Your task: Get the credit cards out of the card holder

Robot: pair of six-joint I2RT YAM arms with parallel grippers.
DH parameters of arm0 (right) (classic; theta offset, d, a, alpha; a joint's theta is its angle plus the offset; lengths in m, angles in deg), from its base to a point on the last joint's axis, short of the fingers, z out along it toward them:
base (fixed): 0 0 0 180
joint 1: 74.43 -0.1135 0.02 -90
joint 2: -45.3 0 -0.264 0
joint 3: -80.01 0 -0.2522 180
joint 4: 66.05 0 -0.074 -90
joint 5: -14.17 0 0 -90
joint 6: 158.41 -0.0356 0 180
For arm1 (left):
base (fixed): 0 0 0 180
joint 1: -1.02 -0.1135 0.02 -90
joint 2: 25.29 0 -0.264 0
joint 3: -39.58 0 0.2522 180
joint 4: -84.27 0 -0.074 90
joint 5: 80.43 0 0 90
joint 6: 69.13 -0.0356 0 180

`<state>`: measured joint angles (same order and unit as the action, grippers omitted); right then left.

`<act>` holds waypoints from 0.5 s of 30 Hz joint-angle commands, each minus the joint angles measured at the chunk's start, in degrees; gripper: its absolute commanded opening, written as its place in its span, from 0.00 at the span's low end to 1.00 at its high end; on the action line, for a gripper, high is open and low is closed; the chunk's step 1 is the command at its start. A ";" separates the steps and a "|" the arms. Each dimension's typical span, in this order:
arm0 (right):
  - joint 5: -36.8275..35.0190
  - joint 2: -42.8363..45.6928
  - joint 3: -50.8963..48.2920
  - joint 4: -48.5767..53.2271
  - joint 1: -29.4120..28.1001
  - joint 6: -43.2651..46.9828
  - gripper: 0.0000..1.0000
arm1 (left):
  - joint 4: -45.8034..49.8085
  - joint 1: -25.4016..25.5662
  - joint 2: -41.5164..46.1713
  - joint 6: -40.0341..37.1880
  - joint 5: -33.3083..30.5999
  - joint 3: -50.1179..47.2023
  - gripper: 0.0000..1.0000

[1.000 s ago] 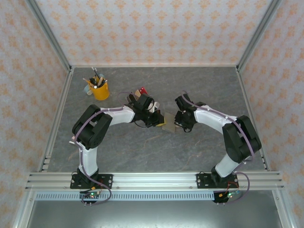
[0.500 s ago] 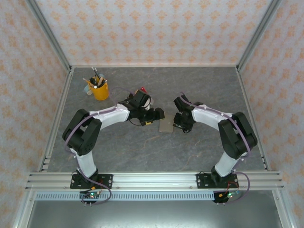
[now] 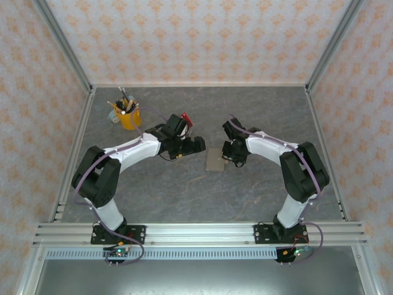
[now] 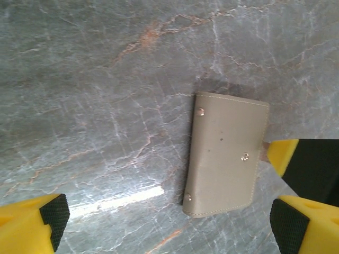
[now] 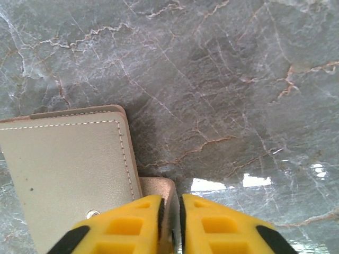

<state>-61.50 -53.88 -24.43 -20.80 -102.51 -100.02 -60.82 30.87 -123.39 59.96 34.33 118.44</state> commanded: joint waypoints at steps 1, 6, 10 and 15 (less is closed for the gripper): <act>-2.05 0.17 1.63 1.40 0.13 1.48 0.13 | 2.73 -0.80 0.63 0.06 -2.51 1.01 1.00; -4.33 5.07 3.46 5.26 -0.09 3.22 0.09 | 2.67 -1.72 1.92 1.40 -4.37 -0.02 1.00; -1.76 10.34 4.54 5.75 -0.45 5.34 0.09 | 2.03 -2.59 4.04 2.37 -6.51 -1.56 1.00; 7.43 9.95 5.25 1.74 -1.58 5.60 0.09 | 0.63 -2.82 6.34 3.64 -9.27 -2.95 1.00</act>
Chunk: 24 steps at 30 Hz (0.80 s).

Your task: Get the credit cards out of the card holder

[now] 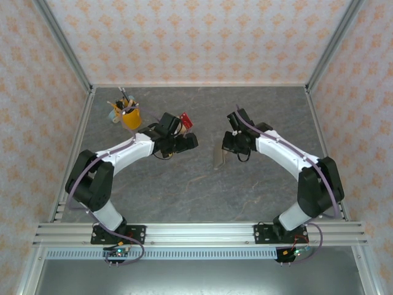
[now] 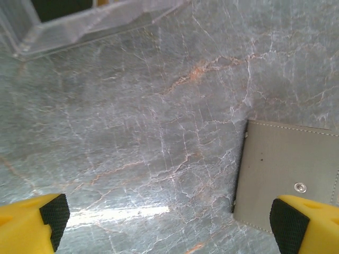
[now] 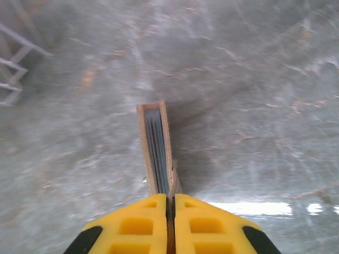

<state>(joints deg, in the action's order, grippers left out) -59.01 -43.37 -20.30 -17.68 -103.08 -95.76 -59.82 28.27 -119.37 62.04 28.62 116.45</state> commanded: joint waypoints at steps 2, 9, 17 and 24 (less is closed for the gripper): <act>6.72 -2.14 1.71 -2.47 -1.53 0.93 0.09 | -0.94 -0.26 2.92 2.10 -3.99 -1.51 1.00; 4.37 -5.23 3.92 -1.92 -2.51 0.82 0.08 | -1.88 -0.26 4.08 2.69 -3.44 -2.81 1.00; -7.20 -3.54 0.97 3.95 -0.88 1.10 0.08 | -5.75 -0.17 2.71 2.77 2.85 -3.35 0.98; -11.53 -2.77 -2.68 6.05 2.29 0.81 0.08 | -7.64 1.51 -2.04 2.12 9.21 -0.14 0.88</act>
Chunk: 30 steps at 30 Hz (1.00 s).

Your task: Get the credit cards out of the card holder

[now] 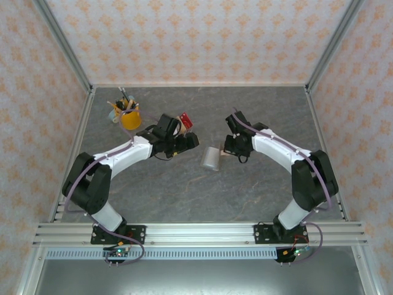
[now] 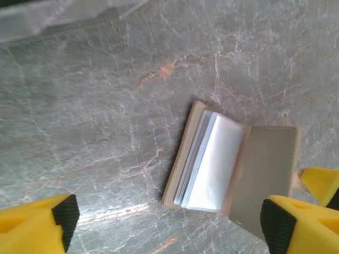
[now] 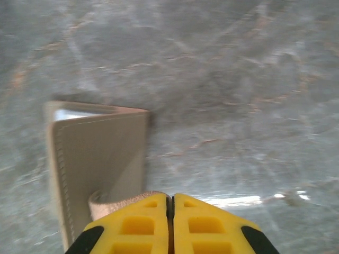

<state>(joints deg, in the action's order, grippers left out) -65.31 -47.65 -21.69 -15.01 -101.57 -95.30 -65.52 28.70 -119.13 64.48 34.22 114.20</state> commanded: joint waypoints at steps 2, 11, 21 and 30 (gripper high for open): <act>-6.49 1.37 -2.09 3.76 1.42 0.23 0.08 | -1.82 2.14 -4.08 -0.59 4.59 3.61 0.82; -7.08 -1.53 -3.18 3.06 3.05 0.92 0.08 | -0.66 5.63 -11.61 -0.68 5.18 9.68 0.56; -6.24 -3.55 -3.47 1.80 3.14 1.14 0.08 | 0.21 6.08 -17.54 -0.29 6.44 12.92 0.36; -5.04 -4.44 -3.67 0.97 3.13 1.32 0.08 | 1.26 6.42 -20.32 -0.55 7.15 14.86 0.30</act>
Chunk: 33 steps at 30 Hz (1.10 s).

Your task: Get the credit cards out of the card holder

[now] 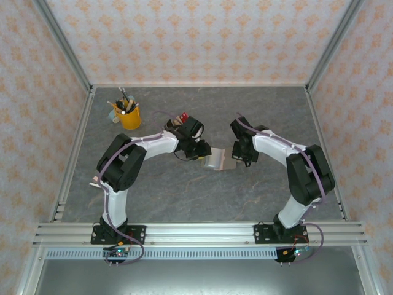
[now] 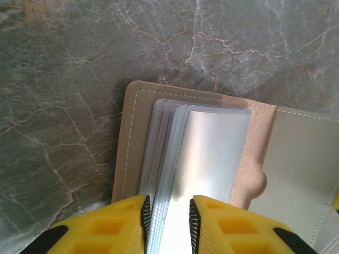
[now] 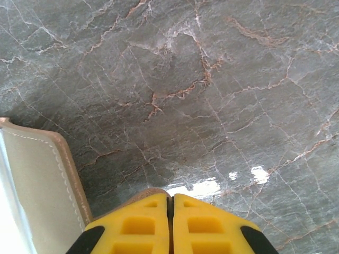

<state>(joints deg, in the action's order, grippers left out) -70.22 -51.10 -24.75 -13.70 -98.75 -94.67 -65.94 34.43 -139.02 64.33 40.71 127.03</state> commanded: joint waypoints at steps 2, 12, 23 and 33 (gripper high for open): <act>0.18 -1.16 -0.65 -0.52 0.32 0.70 0.08 | 1.58 0.69 -0.91 -0.33 1.15 2.16 0.30; 2.00 -1.91 -0.74 -1.38 0.30 0.93 0.07 | -0.87 0.87 -0.70 -0.53 5.78 1.87 0.22; 5.97 -2.39 -0.83 -3.01 0.28 1.83 0.07 | -5.79 0.91 -0.26 0.65 10.50 0.66 0.32; 12.05 -3.34 0.02 -5.98 -0.02 3.47 0.08 | -9.54 0.97 -0.43 2.04 13.65 -0.13 0.36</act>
<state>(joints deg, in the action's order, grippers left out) -60.10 -53.57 -25.06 -18.42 -98.62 -92.31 -72.71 34.85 -139.59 65.25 51.92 127.45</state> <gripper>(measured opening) 0.077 0.356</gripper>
